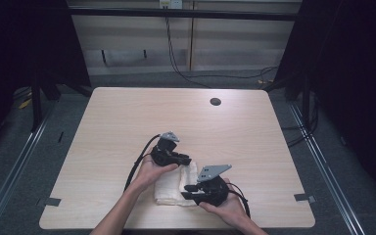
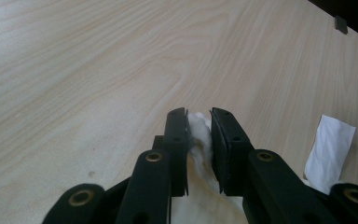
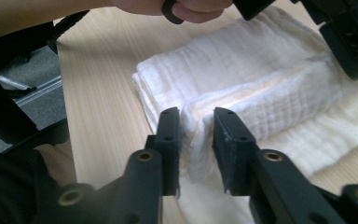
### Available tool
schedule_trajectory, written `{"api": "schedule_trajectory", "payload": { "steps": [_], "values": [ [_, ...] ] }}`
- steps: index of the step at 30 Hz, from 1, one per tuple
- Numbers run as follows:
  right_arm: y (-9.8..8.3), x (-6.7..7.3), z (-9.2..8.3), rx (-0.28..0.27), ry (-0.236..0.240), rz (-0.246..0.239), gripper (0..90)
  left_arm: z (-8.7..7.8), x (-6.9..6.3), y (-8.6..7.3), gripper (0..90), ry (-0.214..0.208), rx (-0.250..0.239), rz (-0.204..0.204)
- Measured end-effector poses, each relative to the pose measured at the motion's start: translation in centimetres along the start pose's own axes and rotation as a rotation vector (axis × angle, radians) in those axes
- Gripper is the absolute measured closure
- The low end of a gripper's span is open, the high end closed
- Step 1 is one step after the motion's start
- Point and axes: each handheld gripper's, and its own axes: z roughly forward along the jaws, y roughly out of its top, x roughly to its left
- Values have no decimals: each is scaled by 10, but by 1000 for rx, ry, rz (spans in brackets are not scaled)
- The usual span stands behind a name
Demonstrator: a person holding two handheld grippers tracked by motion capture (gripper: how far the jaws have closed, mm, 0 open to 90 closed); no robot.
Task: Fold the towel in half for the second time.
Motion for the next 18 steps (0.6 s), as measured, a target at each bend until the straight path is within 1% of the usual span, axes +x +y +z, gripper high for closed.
{"api": "schedule_trajectory", "payload": {
  "steps": [3,5,6,7,8,9,10,13,15,16,18],
  "values": [
    [-2,-4,-5,-11,14,7,630,0,0,0,751,-6,-19,-9],
    [-3,-7,-9,-26,16,18,611,-2,1,1,732,-32,-47,-11],
    [-4,-8,-12,-29,11,17,590,-3,0,2,723,-25,-50,-10],
    [-4,-9,-14,-32,7,21,574,-4,-1,3,713,-13,-47,-3],
    [-5,-10,-16,-33,-2,26,564,-4,-1,4,709,-18,-42,5],
    [-7,-11,-17,-36,-7,32,563,-5,-3,5,706,-15,-41,14],
    [-8,-13,-19,-38,-12,36,556,-6,-4,6,695,-9,-47,14],
    [-12,-17,-19,-36,-27,50,530,-9,-7,7,661,-9,-45,48],
    [-13,-20,-19,-33,-32,57,525,-12,-8,5,630,-30,-55,63],
    [-14,-22,-19,-27,-42,61,515,-13,-8,5,607,-23,-58,63],
    [-15,-24,-18,-25,-41,66,515,-15,-8,5,590,-33,-68,59]
  ]
}}
